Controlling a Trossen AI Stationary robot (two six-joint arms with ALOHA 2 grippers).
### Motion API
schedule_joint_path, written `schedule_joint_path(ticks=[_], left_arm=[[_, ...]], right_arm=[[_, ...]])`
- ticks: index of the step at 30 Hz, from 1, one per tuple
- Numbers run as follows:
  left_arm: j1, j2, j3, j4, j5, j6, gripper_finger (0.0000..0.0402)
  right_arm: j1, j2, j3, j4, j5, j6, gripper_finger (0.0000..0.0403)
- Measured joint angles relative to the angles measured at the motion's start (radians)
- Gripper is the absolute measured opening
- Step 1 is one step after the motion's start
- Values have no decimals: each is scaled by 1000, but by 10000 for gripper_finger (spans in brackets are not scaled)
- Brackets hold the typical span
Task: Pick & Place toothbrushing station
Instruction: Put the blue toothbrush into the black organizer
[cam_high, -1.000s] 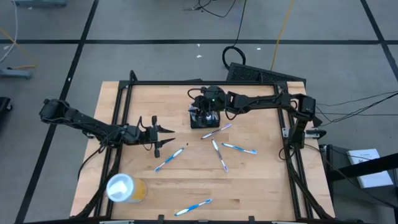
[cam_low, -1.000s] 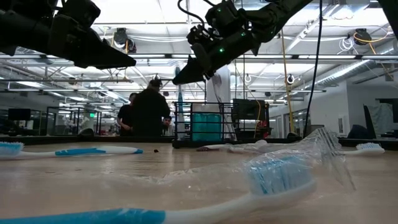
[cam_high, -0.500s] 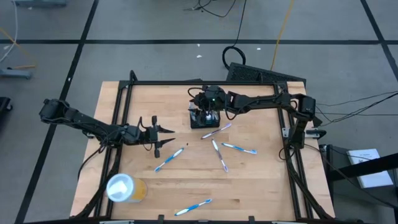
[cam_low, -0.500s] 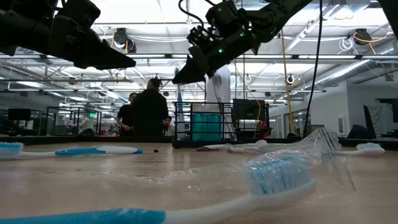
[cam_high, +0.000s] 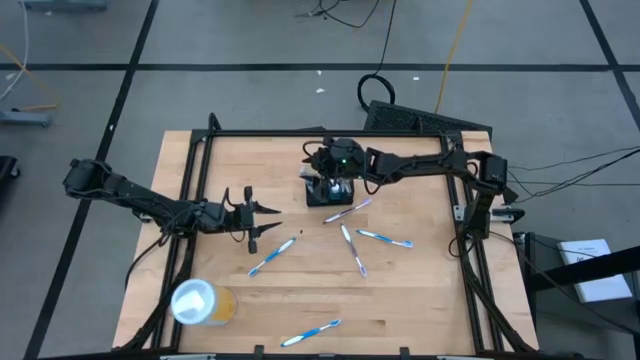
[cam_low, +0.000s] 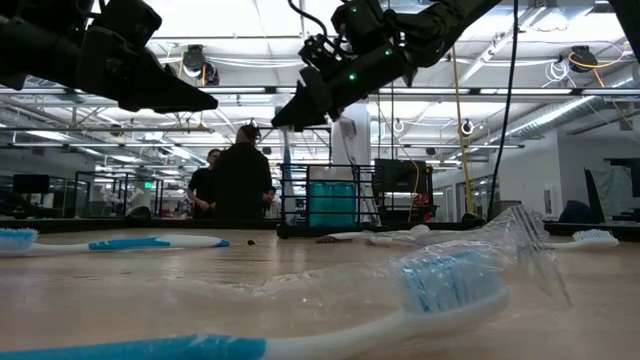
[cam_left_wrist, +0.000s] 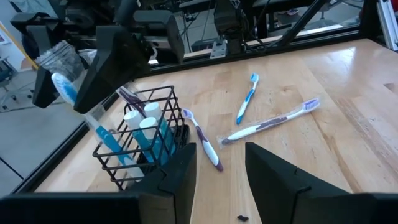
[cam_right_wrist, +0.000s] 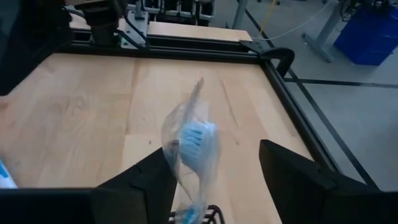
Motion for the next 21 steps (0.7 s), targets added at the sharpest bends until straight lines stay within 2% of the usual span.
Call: schedule_joint_path(ticks=[5, 8, 21], left_arm=[[0, 0, 0, 1, 0, 0, 143], [0, 0, 0, 1, 0, -1, 143], [0, 0, 0, -7, 0, -4, 143]], right_arm=[[8, 0, 0, -5, 7, 5, 215], [7, 0, 0, -11, 48, 6, 215], [7, -19, 0, -16, 66, 14, 215]])
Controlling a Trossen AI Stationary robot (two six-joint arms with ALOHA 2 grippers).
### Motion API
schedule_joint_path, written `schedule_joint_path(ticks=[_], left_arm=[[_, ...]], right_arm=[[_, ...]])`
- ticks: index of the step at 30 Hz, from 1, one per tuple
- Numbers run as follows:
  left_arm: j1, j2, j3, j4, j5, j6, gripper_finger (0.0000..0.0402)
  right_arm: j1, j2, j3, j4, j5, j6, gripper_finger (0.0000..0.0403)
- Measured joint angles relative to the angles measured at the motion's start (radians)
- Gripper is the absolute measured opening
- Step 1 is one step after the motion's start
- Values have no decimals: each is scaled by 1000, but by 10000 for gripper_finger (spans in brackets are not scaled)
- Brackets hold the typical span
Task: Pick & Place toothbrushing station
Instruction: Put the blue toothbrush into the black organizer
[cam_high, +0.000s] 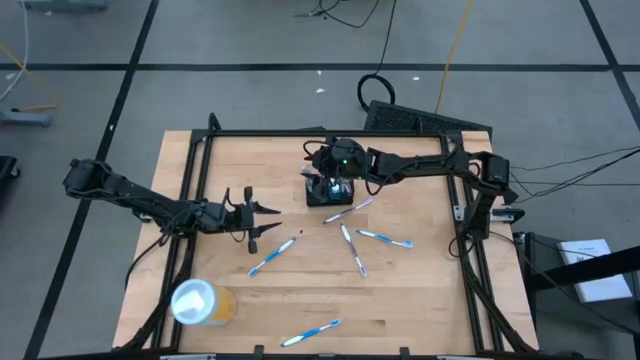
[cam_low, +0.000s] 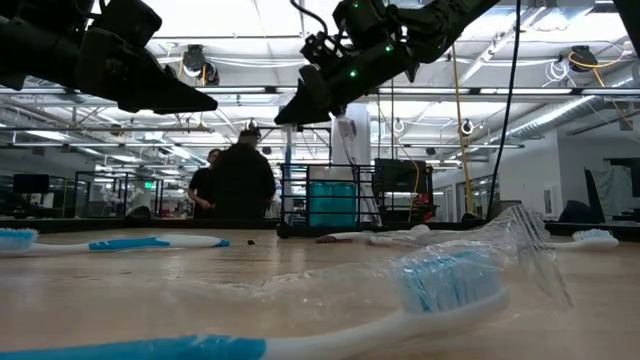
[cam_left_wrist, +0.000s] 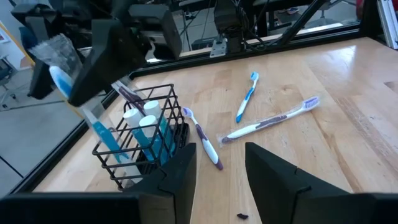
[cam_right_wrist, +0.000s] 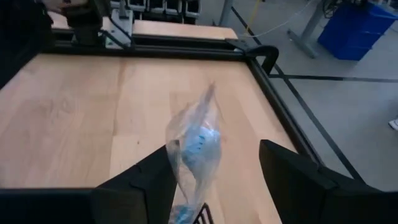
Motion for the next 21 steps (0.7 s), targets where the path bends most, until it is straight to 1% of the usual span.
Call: schedule_joint_path(ticks=[7, 12, 21], left_arm=[[0, 0, 0, -1, 0, -5, 143], [0, 0, 0, -1, 0, -8, 143], [0, 0, 0, -1, 1, -10, 143]], right_arm=[[-1, -6, 0, -28, -14, 12, 215], [-1, -6, 0, -10, -21, 1, 217], [-8, -6, 0, -19, -22, -1, 263]])
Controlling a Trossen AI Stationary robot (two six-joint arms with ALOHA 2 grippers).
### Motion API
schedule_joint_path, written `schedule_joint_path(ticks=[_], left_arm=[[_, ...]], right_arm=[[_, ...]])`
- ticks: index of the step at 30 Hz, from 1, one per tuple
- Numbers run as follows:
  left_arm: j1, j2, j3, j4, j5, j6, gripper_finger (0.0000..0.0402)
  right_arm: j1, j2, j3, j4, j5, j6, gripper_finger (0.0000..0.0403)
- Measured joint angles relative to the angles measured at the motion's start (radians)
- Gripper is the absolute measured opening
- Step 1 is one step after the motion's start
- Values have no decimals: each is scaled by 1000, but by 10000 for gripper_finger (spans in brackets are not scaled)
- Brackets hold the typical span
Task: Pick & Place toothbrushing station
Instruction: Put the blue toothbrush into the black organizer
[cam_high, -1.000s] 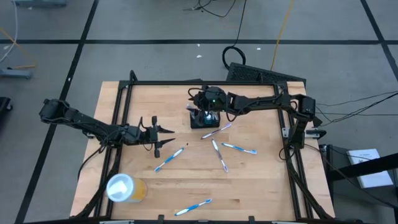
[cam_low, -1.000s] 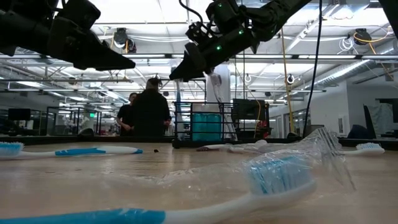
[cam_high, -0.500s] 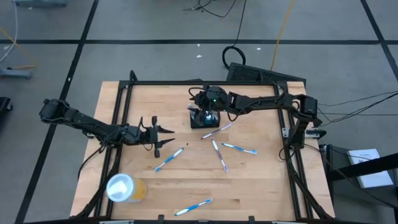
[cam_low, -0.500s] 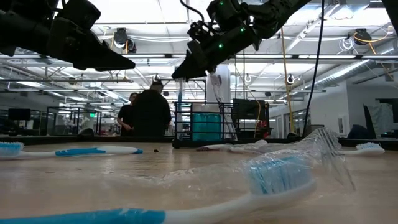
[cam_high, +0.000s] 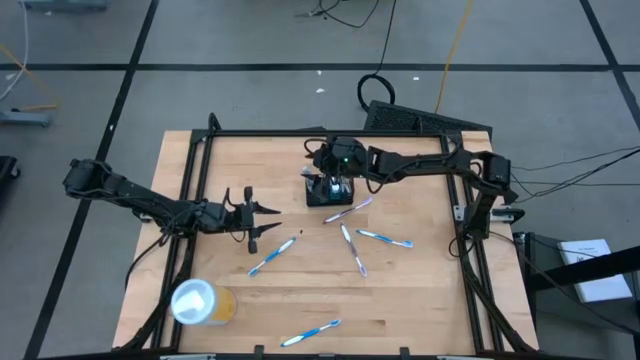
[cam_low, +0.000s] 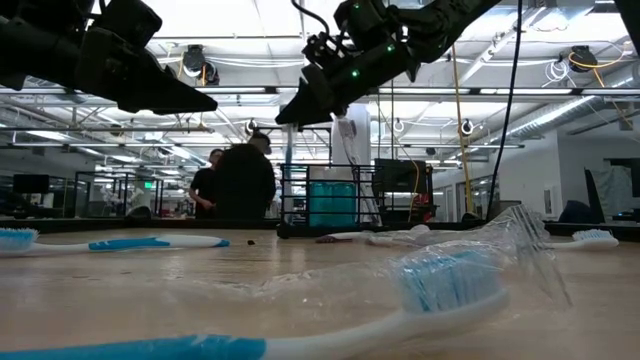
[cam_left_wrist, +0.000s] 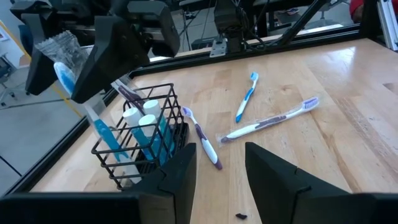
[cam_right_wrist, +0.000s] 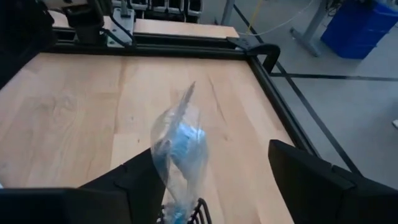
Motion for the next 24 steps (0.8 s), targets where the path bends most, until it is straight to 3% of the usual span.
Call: schedule_joint_path(ticks=[24], left_arm=[[0, 0, 0, -5, 2, -2, 143]], right_arm=[[17, -6, 0, 24, 59, -46, 279]])
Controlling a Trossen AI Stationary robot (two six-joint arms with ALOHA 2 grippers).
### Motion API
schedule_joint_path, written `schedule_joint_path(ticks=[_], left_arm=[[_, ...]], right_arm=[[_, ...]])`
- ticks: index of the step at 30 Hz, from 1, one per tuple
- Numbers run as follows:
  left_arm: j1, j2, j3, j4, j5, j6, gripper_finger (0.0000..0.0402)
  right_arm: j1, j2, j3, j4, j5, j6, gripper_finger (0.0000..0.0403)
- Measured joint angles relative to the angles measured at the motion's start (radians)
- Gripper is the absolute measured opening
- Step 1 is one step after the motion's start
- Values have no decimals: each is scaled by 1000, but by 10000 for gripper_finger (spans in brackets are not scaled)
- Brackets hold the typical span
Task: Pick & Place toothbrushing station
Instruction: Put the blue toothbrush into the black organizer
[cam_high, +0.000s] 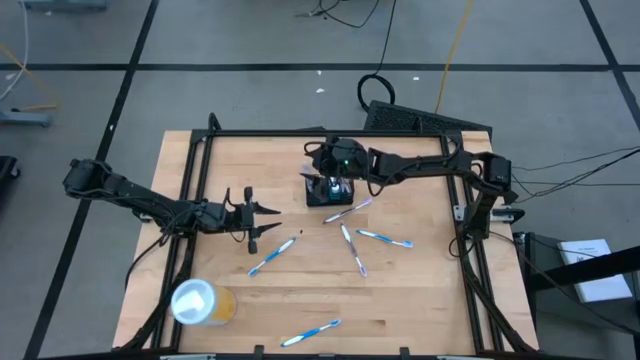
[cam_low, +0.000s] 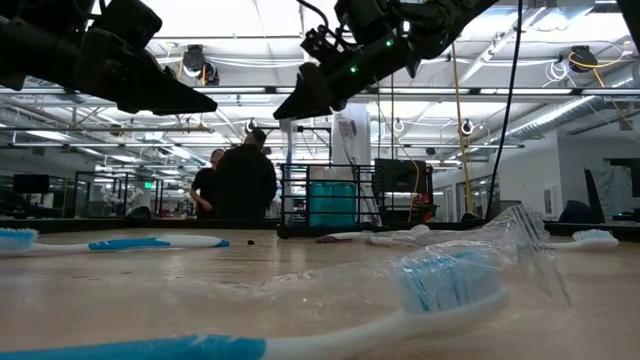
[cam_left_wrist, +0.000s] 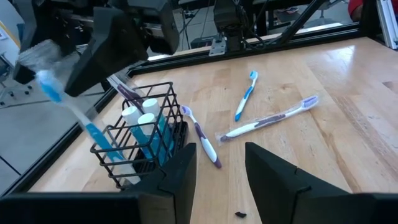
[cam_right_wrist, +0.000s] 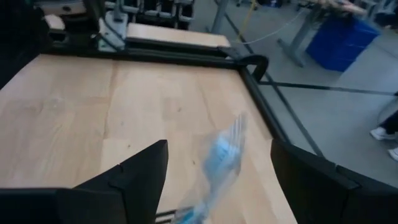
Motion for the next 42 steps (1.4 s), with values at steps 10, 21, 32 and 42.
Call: schedule_joint_path(ticks=[10, 21, 32, 42], left_arm=[[0, 0, 0, -7, 0, 1, 143], [0, 0, 0, -29, 0, -4, 143], [-3, 0, 0, -202, 63, -274, 143], [-118, 6, 161, -637, 121, -557, 143]], right_arm=[[6, -49, 0, 10, 57, -17, 279], [195, -192, 1, -208, 173, -92, 279], [387, -222, 0, -508, 289, 37, 261], [441, -222, 0, -621, 302, 133, 261]])
